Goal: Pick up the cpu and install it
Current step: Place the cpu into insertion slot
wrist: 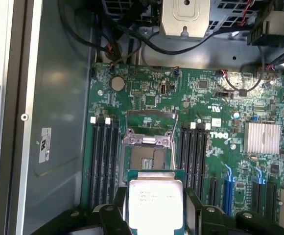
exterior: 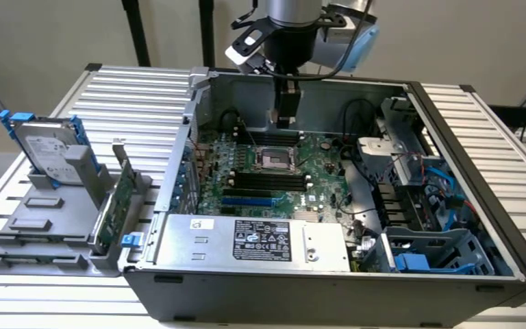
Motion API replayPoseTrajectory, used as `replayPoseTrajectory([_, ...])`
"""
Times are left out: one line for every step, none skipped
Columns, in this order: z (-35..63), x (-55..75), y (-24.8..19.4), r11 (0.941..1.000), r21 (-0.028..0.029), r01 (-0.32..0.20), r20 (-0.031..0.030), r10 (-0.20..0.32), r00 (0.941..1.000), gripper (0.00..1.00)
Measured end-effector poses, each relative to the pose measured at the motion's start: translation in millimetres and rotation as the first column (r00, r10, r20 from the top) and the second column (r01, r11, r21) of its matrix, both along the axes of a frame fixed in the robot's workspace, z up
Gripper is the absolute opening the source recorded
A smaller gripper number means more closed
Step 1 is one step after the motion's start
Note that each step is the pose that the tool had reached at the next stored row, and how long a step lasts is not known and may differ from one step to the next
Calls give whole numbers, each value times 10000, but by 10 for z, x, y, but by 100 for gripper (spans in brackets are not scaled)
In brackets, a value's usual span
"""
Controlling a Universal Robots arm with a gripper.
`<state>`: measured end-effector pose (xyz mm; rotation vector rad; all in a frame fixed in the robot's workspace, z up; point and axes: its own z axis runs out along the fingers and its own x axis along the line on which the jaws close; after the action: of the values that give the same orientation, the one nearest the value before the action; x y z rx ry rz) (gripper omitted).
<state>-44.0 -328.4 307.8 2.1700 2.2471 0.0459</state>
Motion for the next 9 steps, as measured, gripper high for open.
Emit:
replayPoseTrajectory([-18,-7,0,10000,1,9,1,-9,10000,55])
replayPoseTrajectory([-37,-14,0,10000,-2,20,-1,-20,10000,55])
replayPoseTrajectory([-56,-20,0,10000,0,36,0,-36,10000,55])
replayPoseTrajectory([-73,-26,0,10000,-1,51,0,-51,10000,55])
replayPoseTrajectory([-91,-31,0,10000,-1,65,0,-65,10000,55])
replayPoseTrajectory([-110,-35,-1,10000,1,82,0,-82,10000,55])
replayPoseTrajectory([-127,-38,-1,10000,0,97,0,-97,10000,55])
replayPoseTrajectory([-146,-40,-2,9999,0,112,0,-112,9999,55])
replayPoseTrajectory([-163,-42,-2,9999,-1,127,-1,-127,9999,55])
